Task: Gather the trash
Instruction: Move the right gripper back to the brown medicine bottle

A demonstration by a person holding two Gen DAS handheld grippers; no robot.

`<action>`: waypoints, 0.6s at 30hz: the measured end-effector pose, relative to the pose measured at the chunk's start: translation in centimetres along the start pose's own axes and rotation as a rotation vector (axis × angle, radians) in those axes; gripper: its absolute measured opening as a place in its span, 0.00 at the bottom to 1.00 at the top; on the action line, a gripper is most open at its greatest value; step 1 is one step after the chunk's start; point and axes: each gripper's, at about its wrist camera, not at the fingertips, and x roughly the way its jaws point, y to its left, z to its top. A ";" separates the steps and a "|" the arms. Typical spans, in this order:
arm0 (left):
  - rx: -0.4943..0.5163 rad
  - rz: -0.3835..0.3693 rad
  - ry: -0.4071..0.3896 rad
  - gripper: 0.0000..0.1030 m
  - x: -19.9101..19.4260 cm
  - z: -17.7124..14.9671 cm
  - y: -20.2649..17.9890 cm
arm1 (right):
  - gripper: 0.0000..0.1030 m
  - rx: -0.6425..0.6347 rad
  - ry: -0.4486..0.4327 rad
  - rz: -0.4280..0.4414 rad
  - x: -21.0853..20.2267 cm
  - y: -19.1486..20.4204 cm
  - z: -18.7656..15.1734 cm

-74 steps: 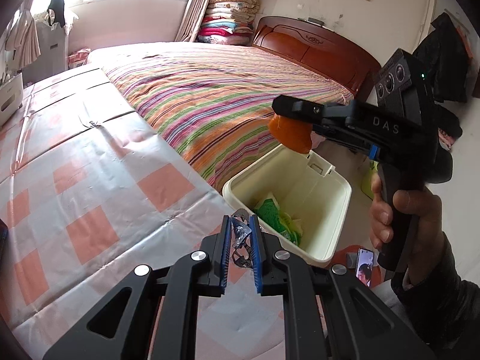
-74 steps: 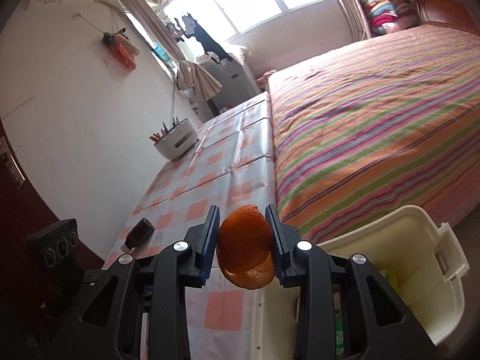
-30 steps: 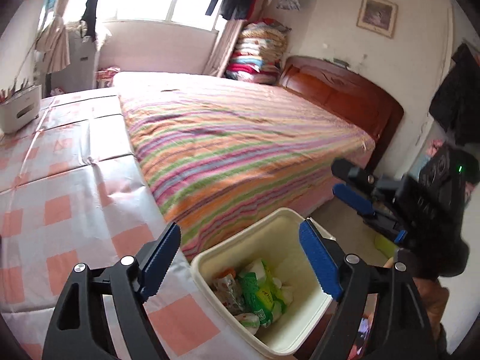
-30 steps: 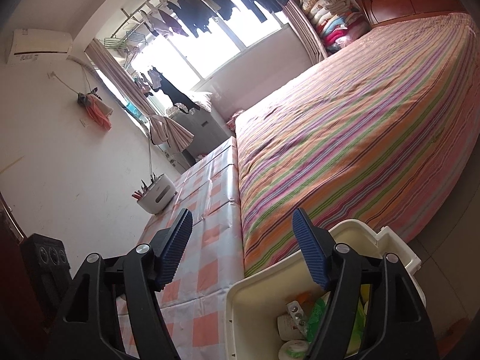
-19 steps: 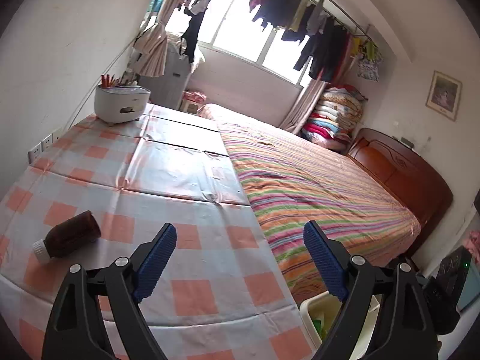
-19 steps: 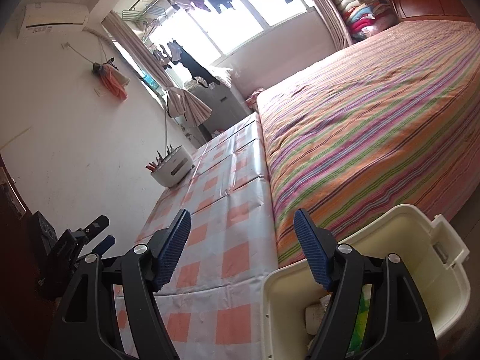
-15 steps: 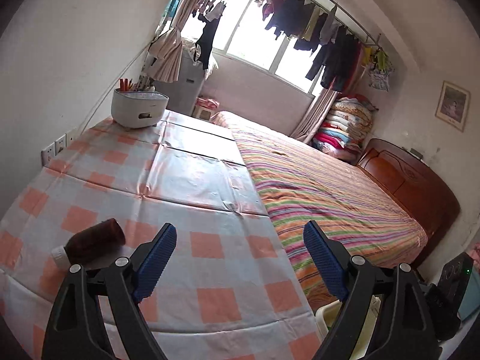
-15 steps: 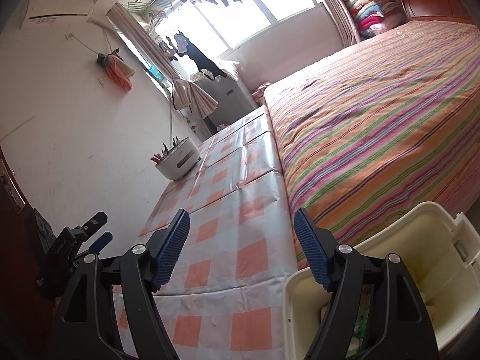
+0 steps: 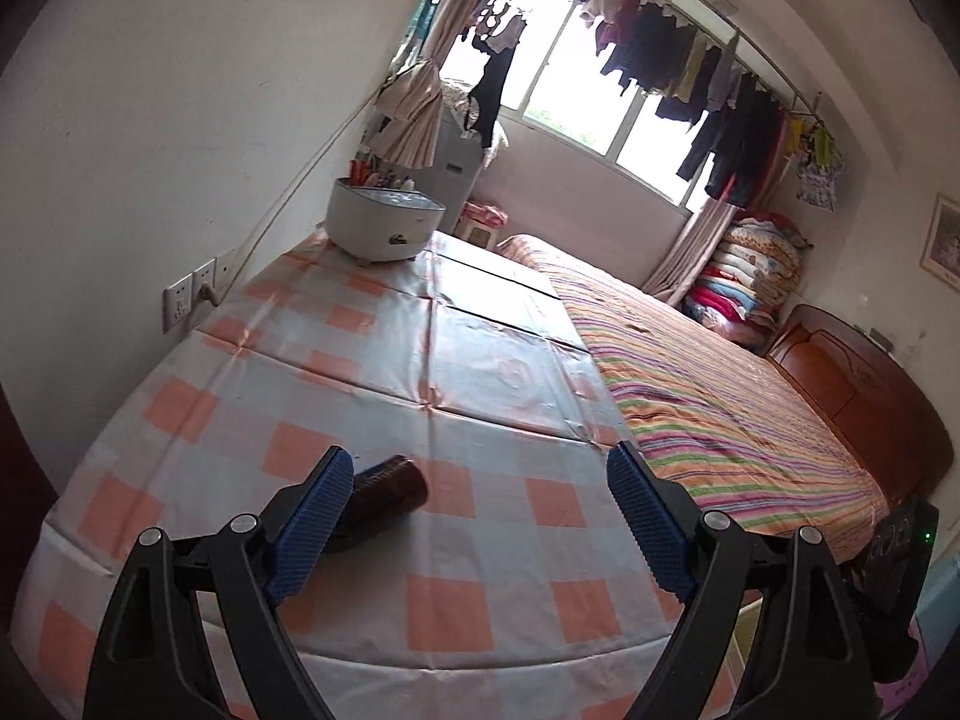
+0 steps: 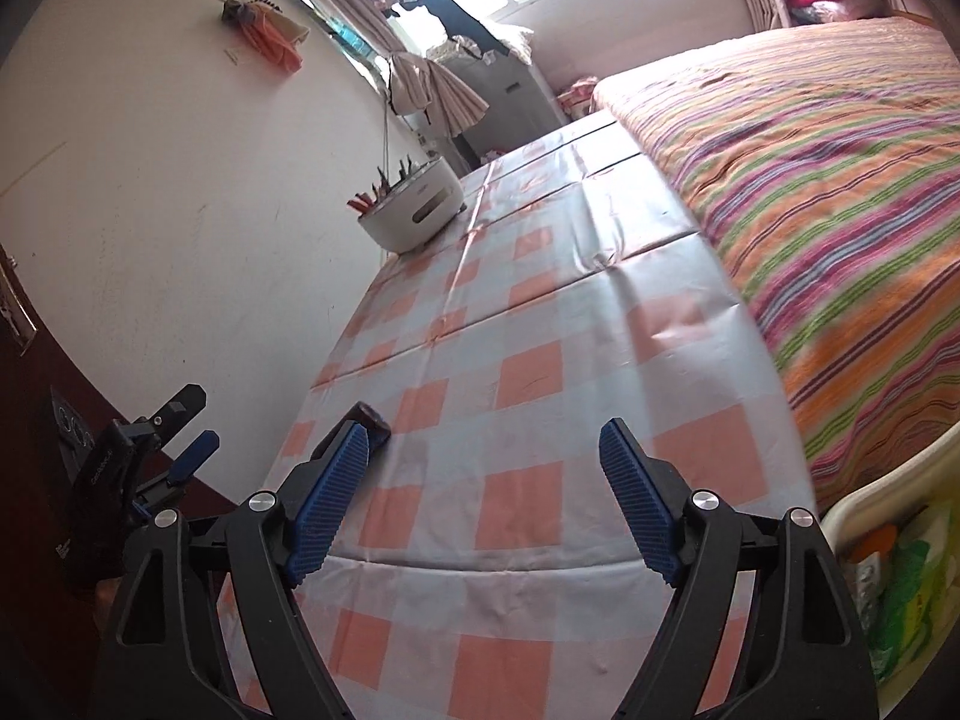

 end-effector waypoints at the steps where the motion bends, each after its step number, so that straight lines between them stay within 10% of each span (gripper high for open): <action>1: -0.018 0.015 -0.002 0.82 -0.2 0.3 1.0 | 0.76 -0.003 0.018 0.003 0.8 0.8 -0.1; 18: -0.261 0.109 0.011 0.82 -2.3 2.5 12.1 | 0.77 -0.053 0.241 -0.094 13.5 12.1 -2.4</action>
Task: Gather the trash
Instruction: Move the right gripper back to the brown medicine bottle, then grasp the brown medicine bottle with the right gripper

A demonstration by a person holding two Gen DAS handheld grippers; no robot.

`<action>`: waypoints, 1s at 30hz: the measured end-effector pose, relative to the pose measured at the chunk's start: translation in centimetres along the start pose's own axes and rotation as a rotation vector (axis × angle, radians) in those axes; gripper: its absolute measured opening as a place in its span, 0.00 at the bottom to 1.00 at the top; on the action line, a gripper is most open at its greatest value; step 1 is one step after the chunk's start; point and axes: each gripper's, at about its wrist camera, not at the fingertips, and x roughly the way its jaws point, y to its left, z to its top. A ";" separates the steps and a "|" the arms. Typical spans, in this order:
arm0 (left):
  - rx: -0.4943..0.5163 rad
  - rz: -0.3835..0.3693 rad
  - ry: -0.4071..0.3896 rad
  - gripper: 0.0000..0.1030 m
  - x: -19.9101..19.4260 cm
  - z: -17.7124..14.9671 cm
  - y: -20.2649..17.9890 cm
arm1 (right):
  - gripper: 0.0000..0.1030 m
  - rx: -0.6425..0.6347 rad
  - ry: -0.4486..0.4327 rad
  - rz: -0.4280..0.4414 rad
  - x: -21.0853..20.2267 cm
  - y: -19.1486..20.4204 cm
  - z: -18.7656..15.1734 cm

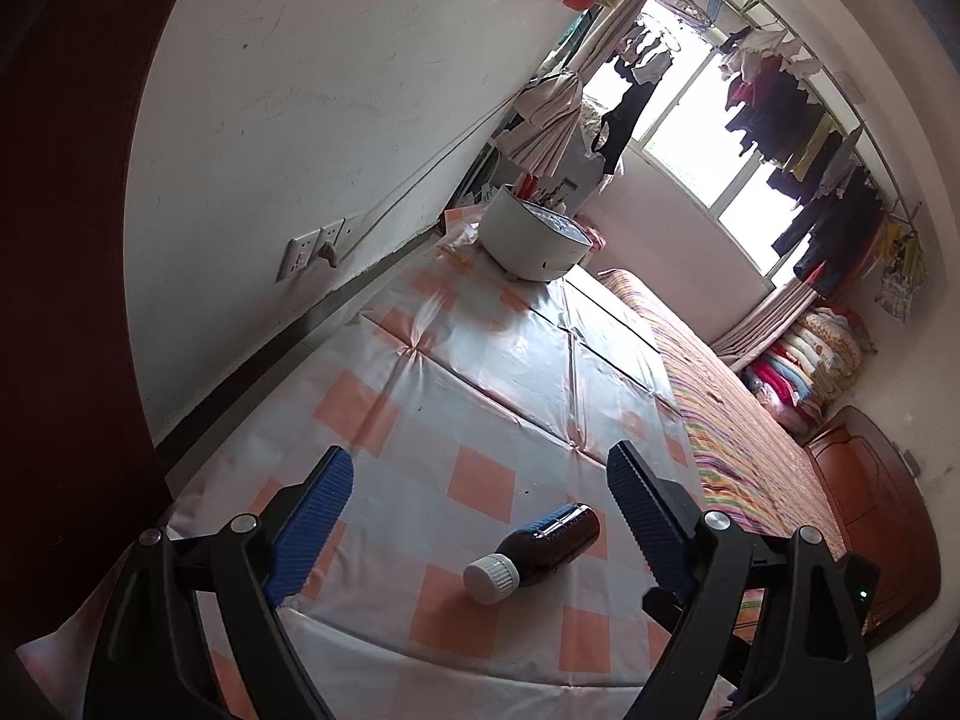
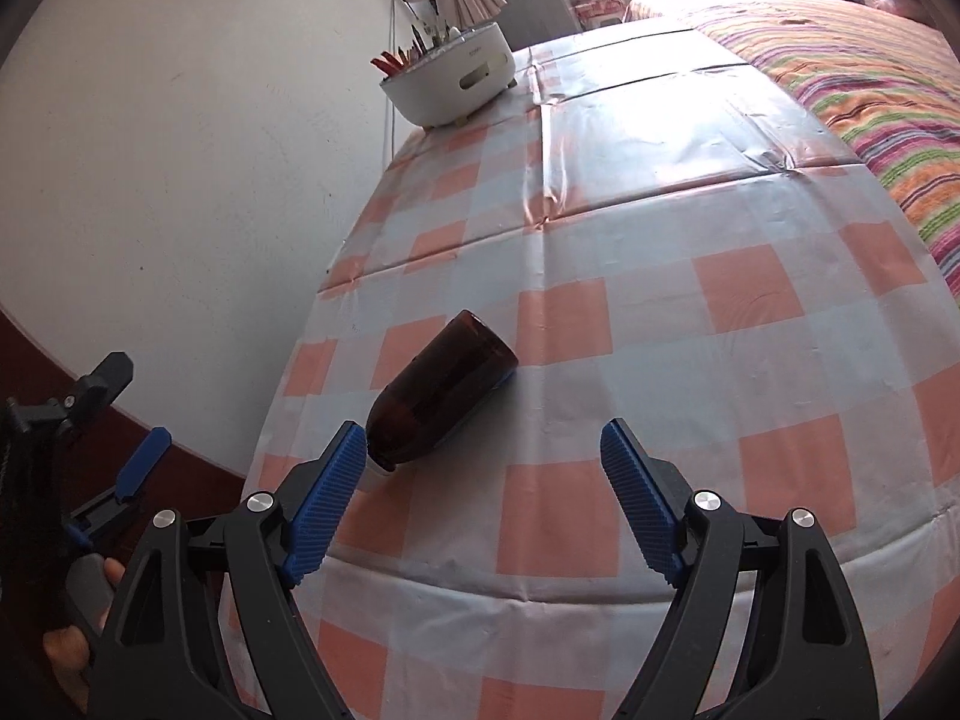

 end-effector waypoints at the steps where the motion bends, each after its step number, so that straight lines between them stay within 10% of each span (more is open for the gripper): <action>1: -0.002 -0.007 0.008 0.82 0.0 0.0 0.0 | 0.77 0.008 0.019 -0.014 0.7 0.3 0.3; 12: -0.042 -0.076 0.037 0.82 -0.4 0.6 0.2 | 0.78 0.190 0.177 -0.180 6.4 0.6 2.1; 30: -0.099 -0.100 0.047 0.82 -1.2 1.3 1.7 | 0.73 0.103 0.217 -0.311 12.1 3.7 4.1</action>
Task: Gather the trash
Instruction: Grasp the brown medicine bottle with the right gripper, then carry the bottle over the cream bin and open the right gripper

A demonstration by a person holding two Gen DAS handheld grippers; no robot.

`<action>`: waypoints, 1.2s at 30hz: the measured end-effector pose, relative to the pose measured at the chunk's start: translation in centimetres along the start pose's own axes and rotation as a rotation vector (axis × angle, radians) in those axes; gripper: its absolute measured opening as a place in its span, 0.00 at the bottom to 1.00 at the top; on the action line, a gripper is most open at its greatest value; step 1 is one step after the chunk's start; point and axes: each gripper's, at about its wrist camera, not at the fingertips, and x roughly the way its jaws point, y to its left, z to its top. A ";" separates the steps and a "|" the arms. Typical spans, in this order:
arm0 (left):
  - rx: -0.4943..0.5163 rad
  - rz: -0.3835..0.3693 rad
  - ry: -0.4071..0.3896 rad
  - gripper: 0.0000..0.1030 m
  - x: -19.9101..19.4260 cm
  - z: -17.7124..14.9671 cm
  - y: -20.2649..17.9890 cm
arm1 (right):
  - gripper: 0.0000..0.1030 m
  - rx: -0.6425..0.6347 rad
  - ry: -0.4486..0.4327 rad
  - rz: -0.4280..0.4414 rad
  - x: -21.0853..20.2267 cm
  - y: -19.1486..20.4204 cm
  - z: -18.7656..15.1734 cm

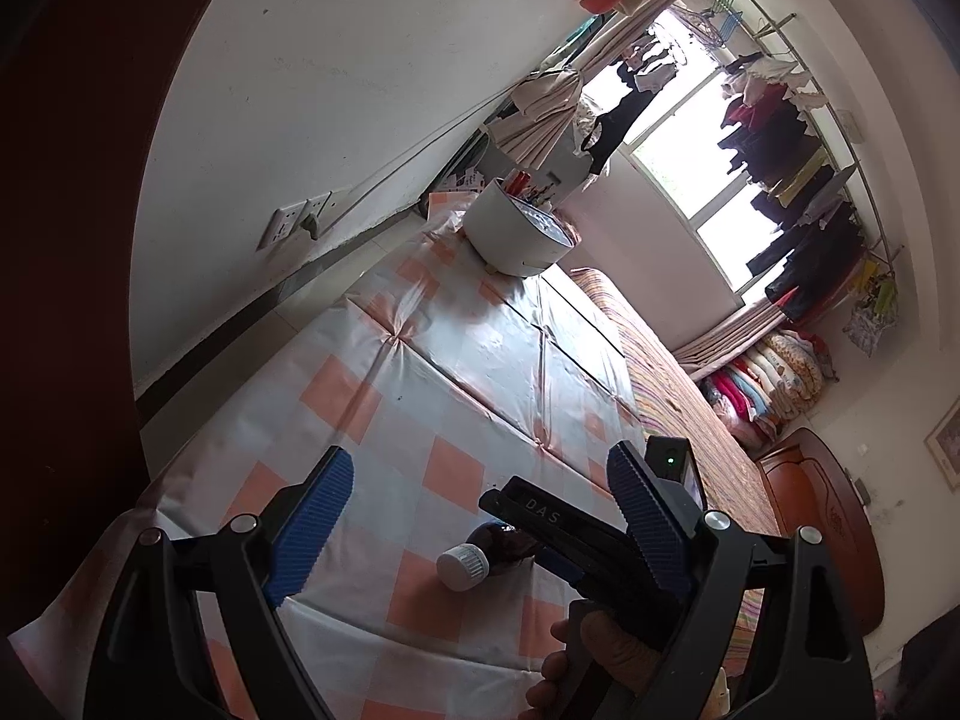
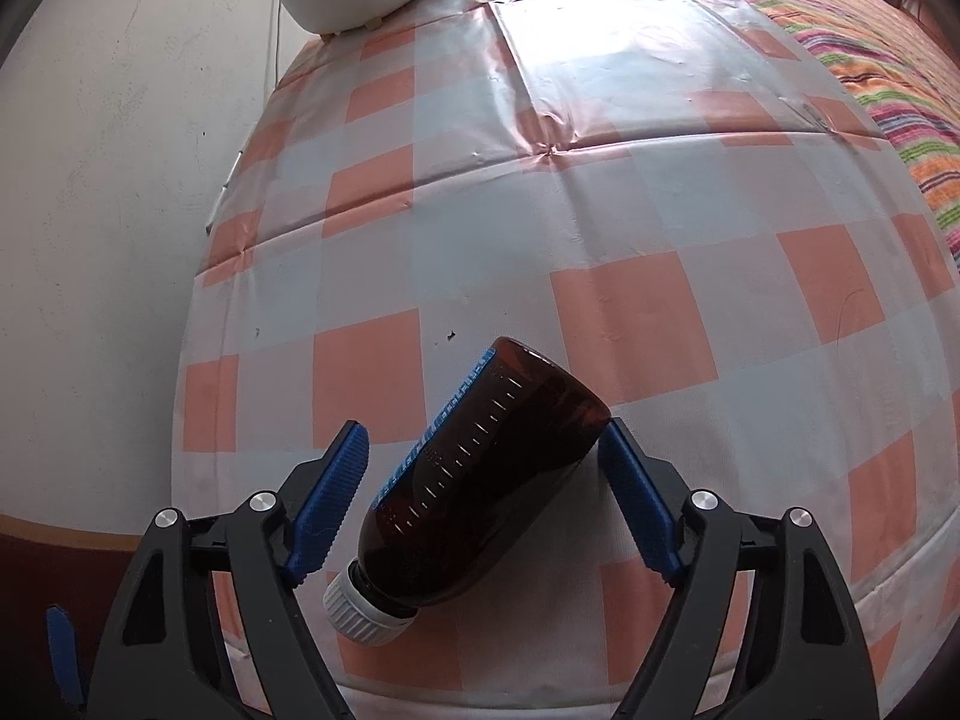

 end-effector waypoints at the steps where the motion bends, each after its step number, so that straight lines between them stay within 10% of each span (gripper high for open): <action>1: -0.001 -0.001 0.000 0.82 0.0 0.0 0.0 | 0.71 -0.009 0.008 0.001 0.2 0.0 0.0; 14: 0.004 0.003 0.039 0.82 1.2 -0.4 -0.7 | 0.52 -0.106 -0.019 0.082 -1.7 -1.6 -0.5; 36: 0.172 -0.034 0.146 0.82 5.6 -5.8 -8.2 | 0.44 0.096 -0.197 0.434 -11.7 -20.6 -5.2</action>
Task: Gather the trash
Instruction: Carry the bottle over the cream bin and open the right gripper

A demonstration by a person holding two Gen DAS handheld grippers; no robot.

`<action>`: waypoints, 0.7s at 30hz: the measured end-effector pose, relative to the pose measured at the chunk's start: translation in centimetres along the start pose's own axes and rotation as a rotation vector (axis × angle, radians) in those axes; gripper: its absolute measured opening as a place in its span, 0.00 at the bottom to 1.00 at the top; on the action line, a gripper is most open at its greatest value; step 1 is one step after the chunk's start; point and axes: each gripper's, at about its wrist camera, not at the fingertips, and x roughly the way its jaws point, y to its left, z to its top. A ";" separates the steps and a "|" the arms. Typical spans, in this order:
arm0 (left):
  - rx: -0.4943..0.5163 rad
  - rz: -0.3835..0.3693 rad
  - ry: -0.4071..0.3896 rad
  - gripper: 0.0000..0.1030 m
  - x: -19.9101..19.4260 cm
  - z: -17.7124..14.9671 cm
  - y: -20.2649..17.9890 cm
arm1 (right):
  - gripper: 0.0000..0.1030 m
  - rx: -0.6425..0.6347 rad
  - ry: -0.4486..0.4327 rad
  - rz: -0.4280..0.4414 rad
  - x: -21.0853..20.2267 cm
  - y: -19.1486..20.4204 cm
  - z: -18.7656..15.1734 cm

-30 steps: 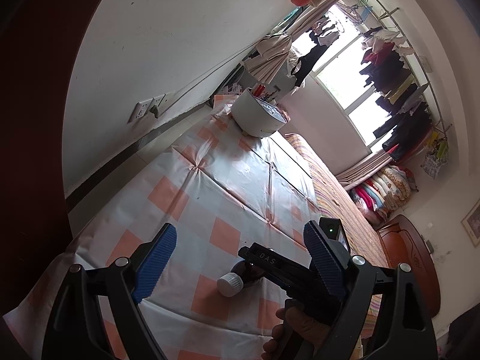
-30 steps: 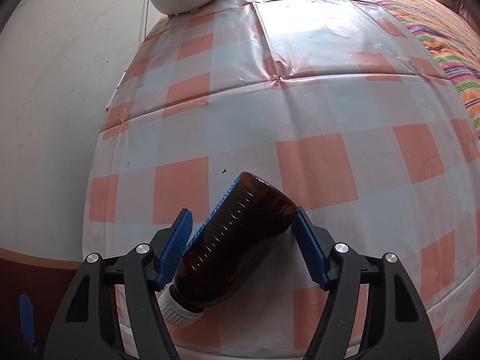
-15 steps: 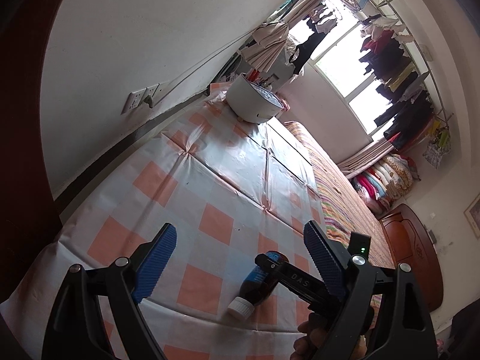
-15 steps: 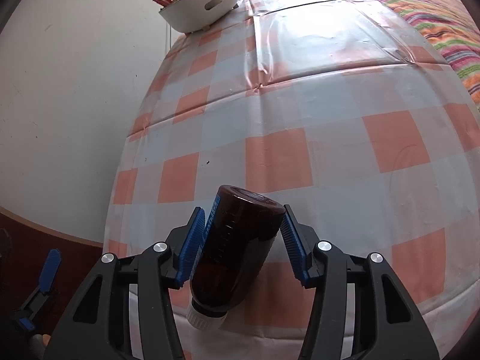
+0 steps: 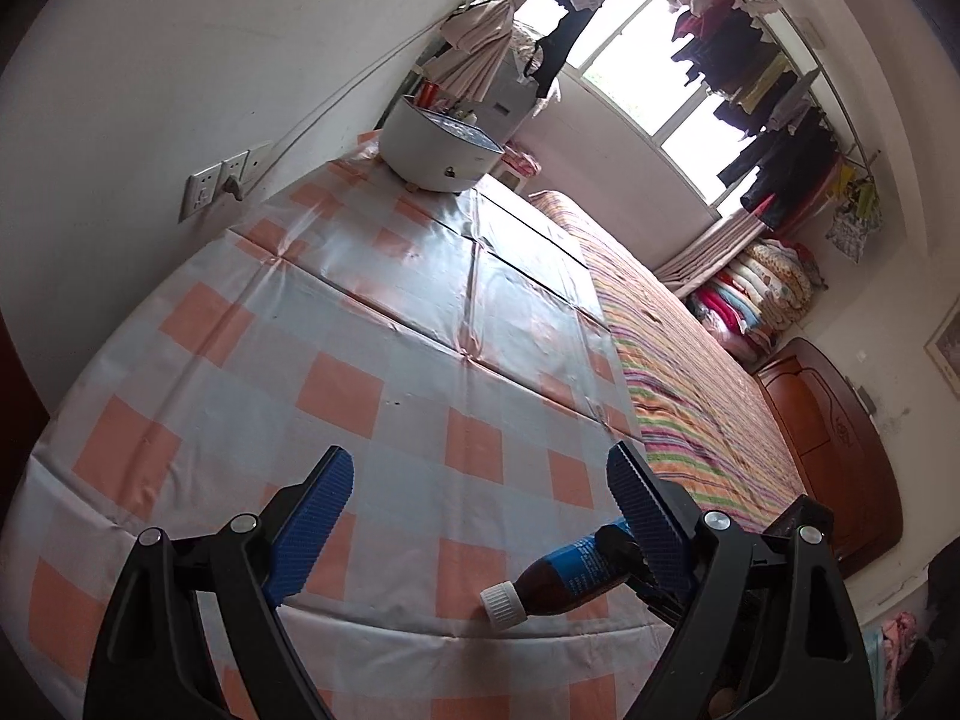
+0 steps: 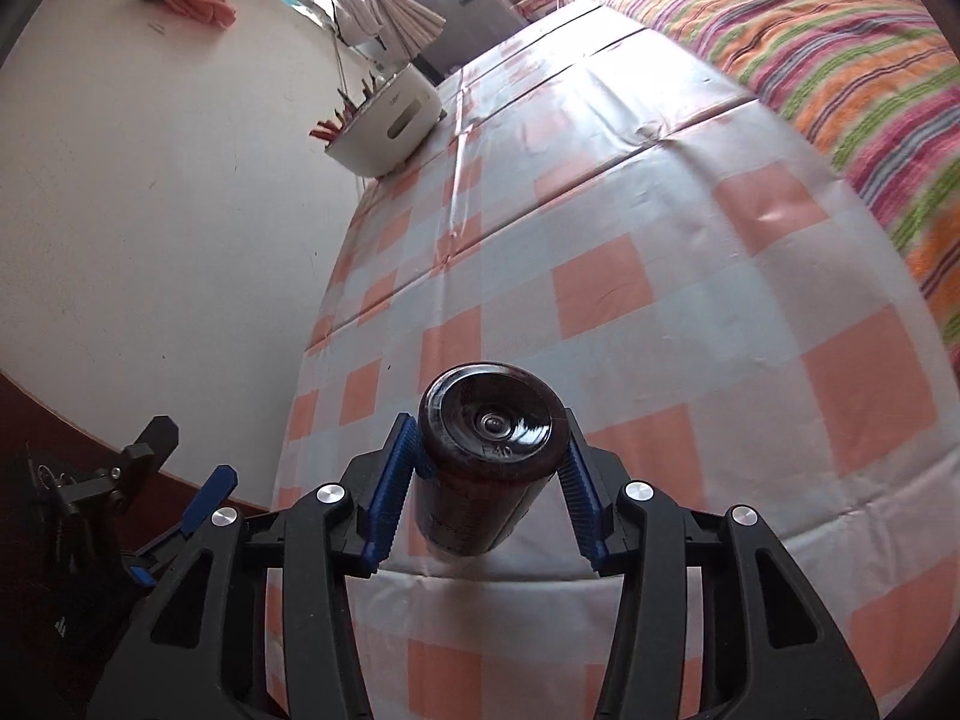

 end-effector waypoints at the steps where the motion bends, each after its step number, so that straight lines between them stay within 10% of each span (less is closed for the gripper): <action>1: 0.017 -0.003 0.005 0.82 0.2 -0.3 -0.7 | 0.43 0.002 -0.012 0.002 -0.7 -0.4 0.0; 21: 0.269 -0.126 0.133 0.82 4.6 -7.7 -11.8 | 0.43 0.117 -0.392 -0.085 -18.9 -13.3 -1.1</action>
